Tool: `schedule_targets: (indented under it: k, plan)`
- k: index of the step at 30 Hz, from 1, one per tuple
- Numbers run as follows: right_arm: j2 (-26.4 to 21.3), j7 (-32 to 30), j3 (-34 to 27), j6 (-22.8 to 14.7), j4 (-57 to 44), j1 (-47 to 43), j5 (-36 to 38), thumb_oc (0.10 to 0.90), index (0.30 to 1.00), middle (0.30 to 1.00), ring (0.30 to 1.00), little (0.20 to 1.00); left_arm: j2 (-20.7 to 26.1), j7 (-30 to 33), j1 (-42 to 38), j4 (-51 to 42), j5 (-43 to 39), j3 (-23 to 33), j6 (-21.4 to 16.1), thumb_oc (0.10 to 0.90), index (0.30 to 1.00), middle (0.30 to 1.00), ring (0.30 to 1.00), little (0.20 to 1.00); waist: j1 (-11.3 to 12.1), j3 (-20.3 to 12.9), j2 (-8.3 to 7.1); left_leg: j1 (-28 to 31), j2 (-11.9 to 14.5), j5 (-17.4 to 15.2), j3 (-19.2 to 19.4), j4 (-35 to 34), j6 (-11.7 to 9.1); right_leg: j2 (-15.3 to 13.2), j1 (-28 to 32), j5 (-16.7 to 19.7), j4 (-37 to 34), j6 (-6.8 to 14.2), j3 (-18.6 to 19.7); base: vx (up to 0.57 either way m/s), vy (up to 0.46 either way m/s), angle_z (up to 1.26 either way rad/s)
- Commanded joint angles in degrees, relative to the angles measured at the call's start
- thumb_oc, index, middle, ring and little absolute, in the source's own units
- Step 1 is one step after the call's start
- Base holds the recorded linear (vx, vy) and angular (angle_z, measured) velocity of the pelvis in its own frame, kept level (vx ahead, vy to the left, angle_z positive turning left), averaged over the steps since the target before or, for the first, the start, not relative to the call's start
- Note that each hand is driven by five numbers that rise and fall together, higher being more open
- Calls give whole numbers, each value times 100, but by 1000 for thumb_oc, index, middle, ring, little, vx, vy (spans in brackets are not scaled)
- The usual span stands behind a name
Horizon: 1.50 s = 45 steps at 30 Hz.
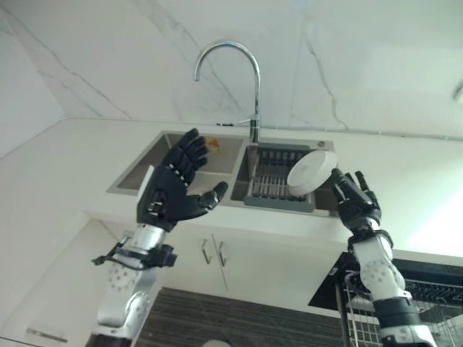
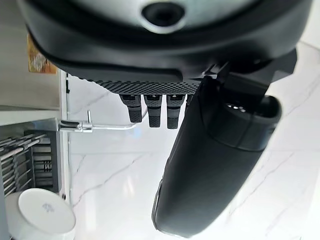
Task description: Place the dishes in the dishwasher.
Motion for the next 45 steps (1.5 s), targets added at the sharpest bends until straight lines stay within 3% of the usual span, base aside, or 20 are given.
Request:
schedule_targets:
  k: [1, 25, 45]
  plan:
    - [-207, 218, -276, -353, -191, -961, 109, 800, 900, 900, 900, 900, 365, 53, -669, -158, -217, 96, -405, 800, 900, 900, 900, 900, 45, -257, -138, 269, 102, -1110, 207, 647, 1, -48, 732, 52, -869, 408, 30, 0, 0, 0]
    - [-395, 40, -179, -163, 485, -1427, 381, 800, 900, 900, 900, 900, 499, 139, -771, -118, -330, 44, -336, 800, 900, 900, 900, 900, 170, -249, -155, 255, 58, -1085, 133, 647, -1, -53, 758, 45, -869, 384, -16, -1, -1, 1]
    - [-597, 109, -125, 227, 972, -1586, 555, 800, 900, 900, 900, 900, 698, 187, -803, -109, -344, 42, -277, 800, 900, 900, 900, 900, 240, -234, -165, 257, 59, -1079, 99, 647, -19, -99, 798, 50, -869, 399, -115, 3, -2, 1]
